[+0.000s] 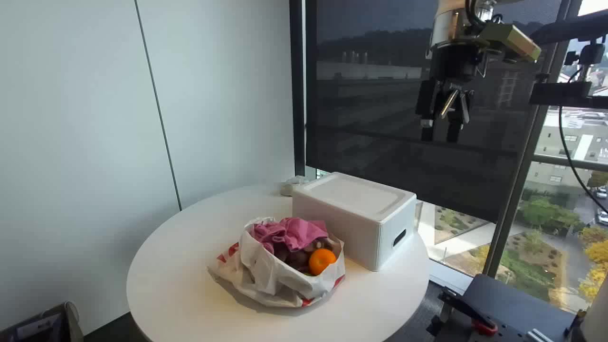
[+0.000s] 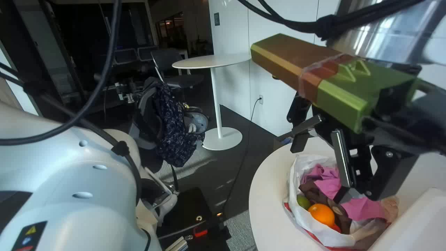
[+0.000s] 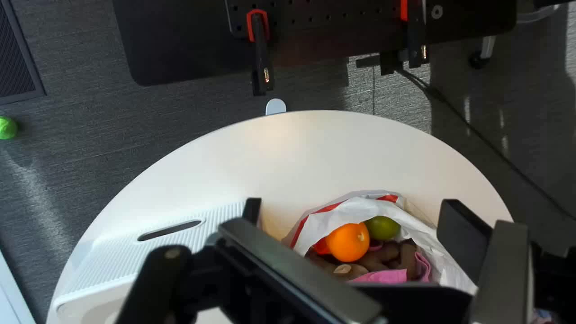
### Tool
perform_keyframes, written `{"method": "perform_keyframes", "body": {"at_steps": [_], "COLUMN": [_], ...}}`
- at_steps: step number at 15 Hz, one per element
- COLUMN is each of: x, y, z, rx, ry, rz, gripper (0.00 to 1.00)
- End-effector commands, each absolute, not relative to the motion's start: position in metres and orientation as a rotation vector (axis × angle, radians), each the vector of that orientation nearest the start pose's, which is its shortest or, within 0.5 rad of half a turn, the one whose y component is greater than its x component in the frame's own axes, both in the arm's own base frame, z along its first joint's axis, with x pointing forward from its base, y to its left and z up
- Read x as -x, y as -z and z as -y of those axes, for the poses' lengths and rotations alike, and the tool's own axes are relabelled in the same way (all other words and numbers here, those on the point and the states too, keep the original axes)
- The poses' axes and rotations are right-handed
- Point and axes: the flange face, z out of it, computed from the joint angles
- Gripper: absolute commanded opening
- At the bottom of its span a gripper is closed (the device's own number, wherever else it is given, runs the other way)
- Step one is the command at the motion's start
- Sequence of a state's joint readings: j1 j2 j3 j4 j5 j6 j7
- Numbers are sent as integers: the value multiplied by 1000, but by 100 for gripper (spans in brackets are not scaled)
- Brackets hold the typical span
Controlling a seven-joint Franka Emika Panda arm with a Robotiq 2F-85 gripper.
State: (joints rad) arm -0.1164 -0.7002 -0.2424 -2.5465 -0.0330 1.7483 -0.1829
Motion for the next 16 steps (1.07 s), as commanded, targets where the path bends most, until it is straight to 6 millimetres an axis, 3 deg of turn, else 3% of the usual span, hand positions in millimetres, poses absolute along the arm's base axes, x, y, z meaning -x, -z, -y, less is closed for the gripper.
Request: {"method": "perform_keyframes", "body": {"at_steps": [1,13,16], "x": [-308,-309,-329], "y": [-482,-486,-464], "z": [124,125,113], "rx": [2990,2992,2929], "ry": [-113,-101,-183], "rz": [-156,-157,-55], "gripper": [100,100,100]}}
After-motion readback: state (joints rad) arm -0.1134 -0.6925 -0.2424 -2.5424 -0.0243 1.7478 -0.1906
